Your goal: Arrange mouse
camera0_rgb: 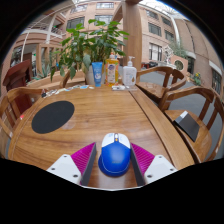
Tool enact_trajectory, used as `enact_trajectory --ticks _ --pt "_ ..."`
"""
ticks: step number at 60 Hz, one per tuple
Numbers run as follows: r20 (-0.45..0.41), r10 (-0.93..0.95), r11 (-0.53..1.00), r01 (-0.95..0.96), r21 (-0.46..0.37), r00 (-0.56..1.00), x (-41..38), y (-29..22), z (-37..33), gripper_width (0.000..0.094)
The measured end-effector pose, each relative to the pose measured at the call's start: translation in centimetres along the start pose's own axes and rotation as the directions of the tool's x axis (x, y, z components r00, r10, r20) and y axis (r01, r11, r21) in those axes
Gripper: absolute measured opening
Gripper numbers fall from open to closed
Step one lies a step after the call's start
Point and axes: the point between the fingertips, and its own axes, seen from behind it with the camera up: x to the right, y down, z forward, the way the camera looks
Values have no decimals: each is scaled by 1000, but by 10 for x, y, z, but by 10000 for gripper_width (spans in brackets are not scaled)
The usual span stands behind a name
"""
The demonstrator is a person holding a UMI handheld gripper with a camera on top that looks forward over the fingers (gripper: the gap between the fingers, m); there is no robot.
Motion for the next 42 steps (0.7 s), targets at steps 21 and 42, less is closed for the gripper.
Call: enact_trajectory --ticks 21,42 --pt "-43 -46 999 46 -15 998 1 -7 9 371" --pt "-3 24 939 -22 342 1000 -51 -229 -29 369"
